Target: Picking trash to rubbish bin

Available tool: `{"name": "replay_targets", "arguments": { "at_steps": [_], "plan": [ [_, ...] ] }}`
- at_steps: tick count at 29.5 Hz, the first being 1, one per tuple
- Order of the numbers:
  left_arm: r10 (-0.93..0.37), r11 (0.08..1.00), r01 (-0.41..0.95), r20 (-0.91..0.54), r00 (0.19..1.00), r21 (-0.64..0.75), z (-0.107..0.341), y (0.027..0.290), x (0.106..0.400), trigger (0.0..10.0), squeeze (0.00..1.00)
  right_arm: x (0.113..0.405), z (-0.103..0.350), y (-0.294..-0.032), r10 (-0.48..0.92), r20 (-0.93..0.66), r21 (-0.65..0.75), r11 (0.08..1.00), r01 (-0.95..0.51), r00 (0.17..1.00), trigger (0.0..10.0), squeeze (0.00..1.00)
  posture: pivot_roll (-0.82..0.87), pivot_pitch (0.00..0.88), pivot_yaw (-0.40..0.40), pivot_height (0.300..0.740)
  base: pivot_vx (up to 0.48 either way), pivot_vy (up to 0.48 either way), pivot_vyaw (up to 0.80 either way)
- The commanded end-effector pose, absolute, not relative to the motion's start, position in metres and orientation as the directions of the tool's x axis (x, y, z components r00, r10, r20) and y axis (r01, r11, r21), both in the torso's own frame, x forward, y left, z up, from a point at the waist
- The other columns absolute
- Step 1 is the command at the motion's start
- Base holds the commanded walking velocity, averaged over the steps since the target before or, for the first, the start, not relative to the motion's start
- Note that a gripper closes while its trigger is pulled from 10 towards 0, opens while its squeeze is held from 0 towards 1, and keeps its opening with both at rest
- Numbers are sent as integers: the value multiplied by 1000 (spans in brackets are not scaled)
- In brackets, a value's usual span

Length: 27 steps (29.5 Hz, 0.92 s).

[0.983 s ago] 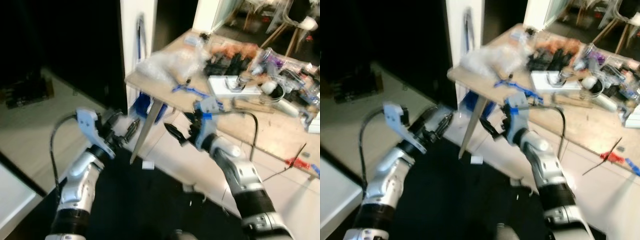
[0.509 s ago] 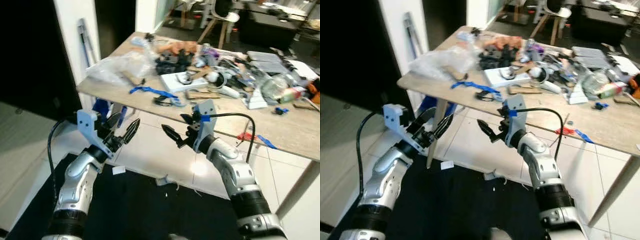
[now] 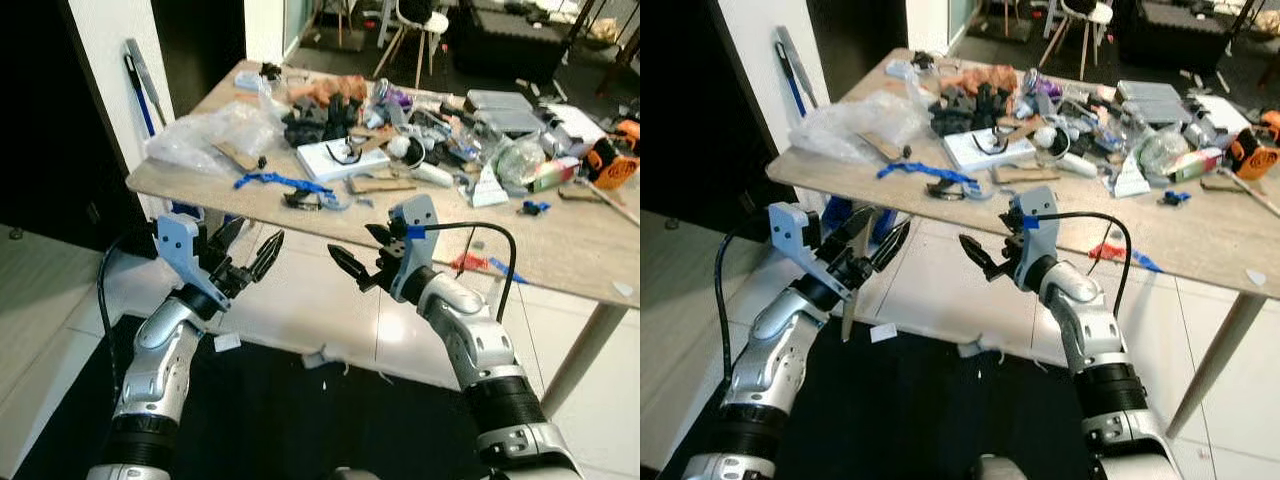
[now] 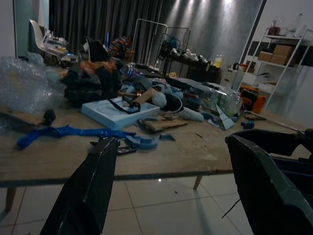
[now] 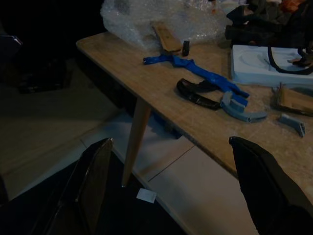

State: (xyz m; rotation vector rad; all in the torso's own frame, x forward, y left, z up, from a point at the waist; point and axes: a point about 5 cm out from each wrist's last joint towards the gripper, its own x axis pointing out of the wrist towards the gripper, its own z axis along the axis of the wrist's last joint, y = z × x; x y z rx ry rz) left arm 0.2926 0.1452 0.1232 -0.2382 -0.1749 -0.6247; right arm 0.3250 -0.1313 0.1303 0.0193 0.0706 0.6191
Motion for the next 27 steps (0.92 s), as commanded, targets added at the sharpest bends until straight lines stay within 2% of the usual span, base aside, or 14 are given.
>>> {"name": "replay_targets", "arguments": {
  "at_steps": [1,19,27],
  "plan": [
    [-565,786,600,223,795,-149,123,146,292,10000,0,324,129,-133,578,-57,46,816,-576,814,10000,0,5,0,-34,740,326,0,0],
    [-579,776,614,222,784,-144,122,144,291,10000,0,324,128,-133,581,-66,40,814,-579,811,10000,0,4,0,-36,740,326,0,0],
    [-584,773,618,221,781,-140,121,144,291,10000,0,324,127,-132,584,-76,44,812,-582,809,10000,0,4,0,-36,740,330,0,-790]
  ]
}}
